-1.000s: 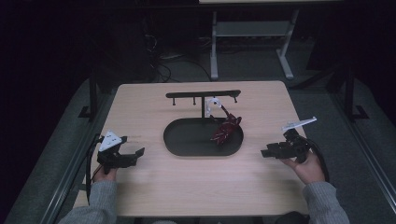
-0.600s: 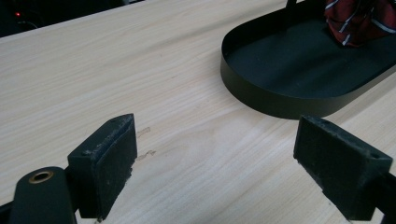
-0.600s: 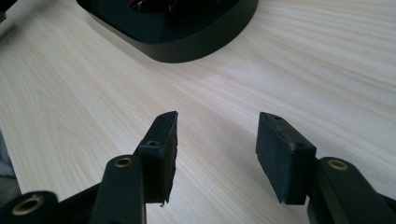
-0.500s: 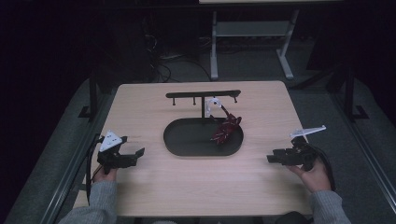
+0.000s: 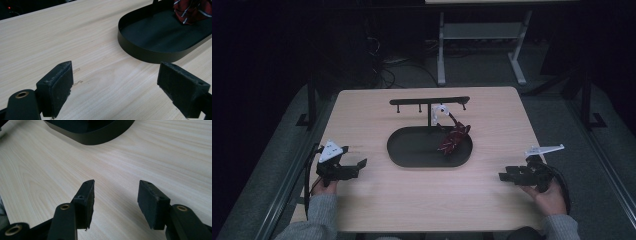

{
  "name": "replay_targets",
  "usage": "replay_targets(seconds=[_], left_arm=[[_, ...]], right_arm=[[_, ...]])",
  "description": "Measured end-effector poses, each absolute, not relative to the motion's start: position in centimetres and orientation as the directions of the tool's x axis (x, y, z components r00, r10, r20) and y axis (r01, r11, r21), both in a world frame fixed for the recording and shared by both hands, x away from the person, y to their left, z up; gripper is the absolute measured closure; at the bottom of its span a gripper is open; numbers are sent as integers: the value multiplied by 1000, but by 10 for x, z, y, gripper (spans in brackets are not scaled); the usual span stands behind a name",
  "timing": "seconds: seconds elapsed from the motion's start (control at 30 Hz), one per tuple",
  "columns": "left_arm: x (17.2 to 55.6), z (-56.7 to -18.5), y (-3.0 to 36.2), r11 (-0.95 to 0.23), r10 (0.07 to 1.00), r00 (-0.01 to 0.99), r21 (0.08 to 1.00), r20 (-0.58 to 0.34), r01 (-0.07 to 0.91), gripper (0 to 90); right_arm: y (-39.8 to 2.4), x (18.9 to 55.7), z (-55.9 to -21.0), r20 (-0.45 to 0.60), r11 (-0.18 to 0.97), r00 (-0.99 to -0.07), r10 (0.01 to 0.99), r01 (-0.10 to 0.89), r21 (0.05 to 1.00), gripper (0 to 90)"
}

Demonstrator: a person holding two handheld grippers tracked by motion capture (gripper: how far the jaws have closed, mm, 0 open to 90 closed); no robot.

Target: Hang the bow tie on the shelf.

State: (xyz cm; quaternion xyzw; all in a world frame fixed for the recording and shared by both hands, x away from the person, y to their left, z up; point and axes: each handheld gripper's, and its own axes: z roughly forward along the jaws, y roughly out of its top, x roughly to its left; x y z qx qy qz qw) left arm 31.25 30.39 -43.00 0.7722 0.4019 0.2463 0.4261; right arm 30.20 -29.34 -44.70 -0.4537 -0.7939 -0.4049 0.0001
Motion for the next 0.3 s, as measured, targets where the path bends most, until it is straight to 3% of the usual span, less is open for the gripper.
replay_targets(seconds=[0.3], left_arm=[[313, -430, 303, -312, 832, 553, 859, 41, 406, 130]], right_arm=[[-283, 288, -449, 326, 262, -597, 733, 690, 675, 455]])
